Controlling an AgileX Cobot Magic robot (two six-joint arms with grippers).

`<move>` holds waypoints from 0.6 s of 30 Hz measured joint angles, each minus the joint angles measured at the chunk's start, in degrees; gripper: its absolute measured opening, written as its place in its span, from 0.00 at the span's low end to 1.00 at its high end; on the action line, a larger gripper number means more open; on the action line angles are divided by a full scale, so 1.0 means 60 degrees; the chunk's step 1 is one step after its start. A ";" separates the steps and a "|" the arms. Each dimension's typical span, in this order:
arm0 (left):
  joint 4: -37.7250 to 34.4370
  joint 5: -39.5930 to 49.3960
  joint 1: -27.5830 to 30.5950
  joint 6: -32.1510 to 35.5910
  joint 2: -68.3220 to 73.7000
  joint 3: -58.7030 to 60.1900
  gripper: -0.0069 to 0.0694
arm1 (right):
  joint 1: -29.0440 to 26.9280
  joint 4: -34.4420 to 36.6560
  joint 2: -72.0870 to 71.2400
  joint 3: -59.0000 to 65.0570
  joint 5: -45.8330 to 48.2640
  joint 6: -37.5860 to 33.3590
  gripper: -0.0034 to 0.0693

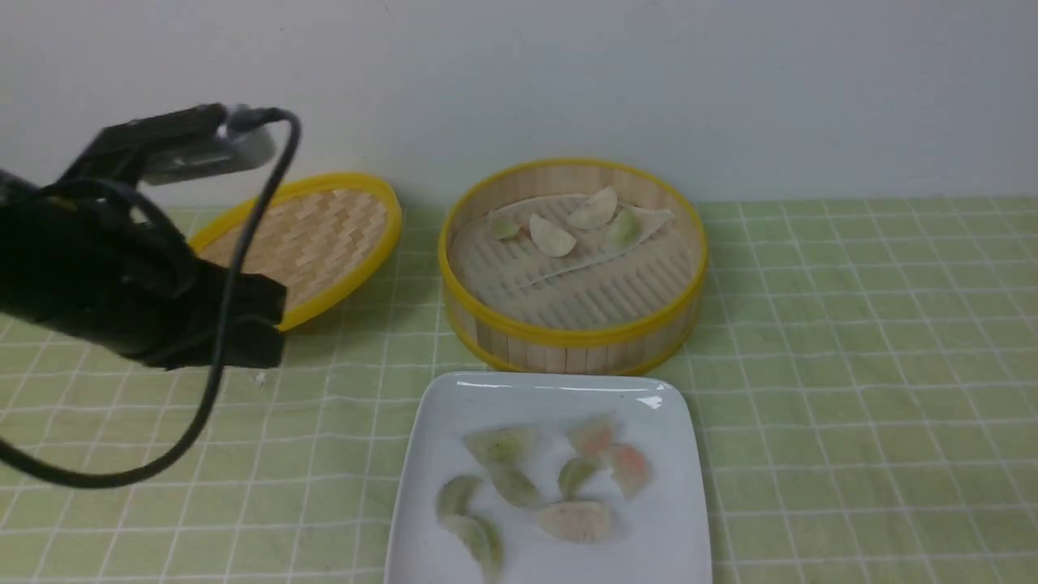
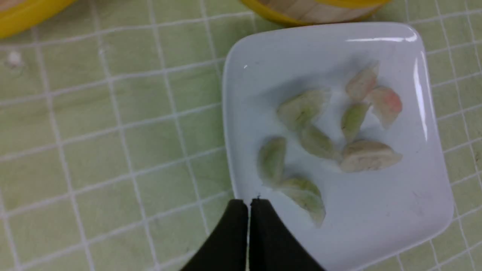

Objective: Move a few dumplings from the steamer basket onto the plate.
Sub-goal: Use the left arm to grab a dumpling from the steamer

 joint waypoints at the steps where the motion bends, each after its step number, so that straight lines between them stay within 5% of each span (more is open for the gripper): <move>1: -0.0013 -0.0069 -0.0179 0.0106 0.0254 -0.0317 0.08 | 0.0000 -0.0012 0.0191 -0.0270 0.0404 -0.0044 0.03; 12: 0.1617 0.1548 -0.1865 -0.0098 0.4456 -0.6505 0.08 | 0.0000 -0.2546 0.6294 -0.5806 0.7548 -0.0470 0.03; 18: 0.2026 0.1383 -0.2192 -0.0168 0.6352 -0.8731 0.09 | 0.0000 -0.3470 0.8528 -0.7361 0.9237 -0.0219 0.03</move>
